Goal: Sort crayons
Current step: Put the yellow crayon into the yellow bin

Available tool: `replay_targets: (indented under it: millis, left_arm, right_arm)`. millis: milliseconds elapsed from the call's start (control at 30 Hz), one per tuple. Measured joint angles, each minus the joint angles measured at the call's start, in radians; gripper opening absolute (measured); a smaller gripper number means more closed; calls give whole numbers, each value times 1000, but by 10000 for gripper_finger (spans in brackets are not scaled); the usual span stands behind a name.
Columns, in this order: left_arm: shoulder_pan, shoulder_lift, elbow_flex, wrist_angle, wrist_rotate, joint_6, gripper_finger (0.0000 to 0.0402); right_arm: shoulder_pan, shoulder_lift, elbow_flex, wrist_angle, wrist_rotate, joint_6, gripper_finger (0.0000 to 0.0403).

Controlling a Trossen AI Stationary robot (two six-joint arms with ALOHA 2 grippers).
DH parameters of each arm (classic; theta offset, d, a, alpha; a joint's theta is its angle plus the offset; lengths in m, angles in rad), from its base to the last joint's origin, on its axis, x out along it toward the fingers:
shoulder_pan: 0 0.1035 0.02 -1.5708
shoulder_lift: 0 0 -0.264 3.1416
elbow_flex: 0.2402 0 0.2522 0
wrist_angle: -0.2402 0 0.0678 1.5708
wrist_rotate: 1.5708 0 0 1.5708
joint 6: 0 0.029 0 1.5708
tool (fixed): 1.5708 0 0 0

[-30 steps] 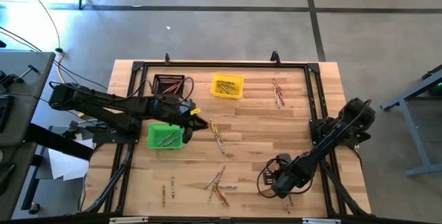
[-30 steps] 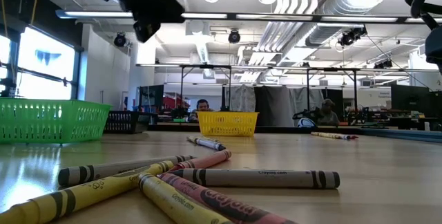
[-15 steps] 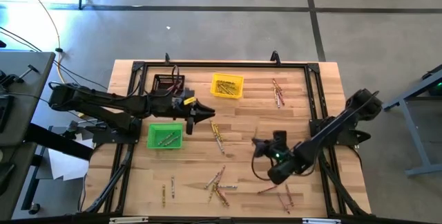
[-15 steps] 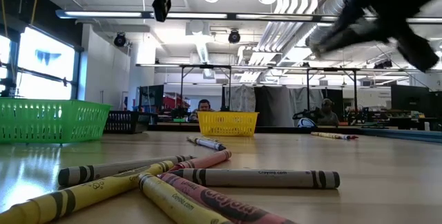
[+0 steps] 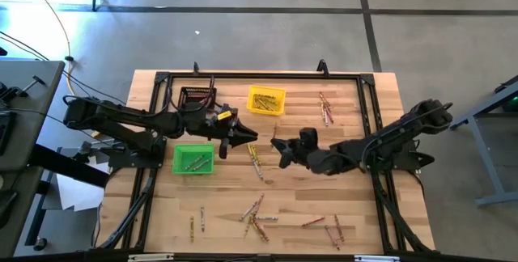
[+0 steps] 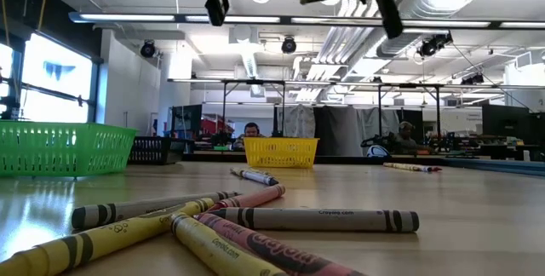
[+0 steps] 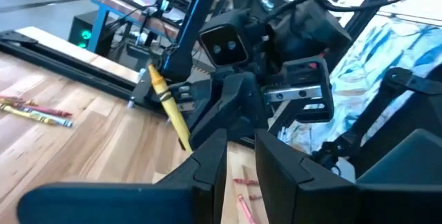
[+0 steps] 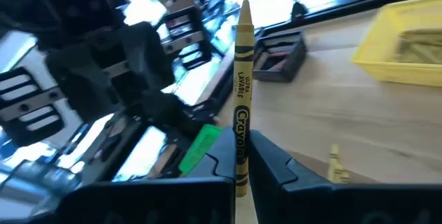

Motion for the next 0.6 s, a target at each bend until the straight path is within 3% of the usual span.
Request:
replay_targets:
  millis: [600]
  left_arm:
    - [76,18,1,11,-14,21,184]
  right_arm:
    - [-123,-1,1,127,-213,-148,5]
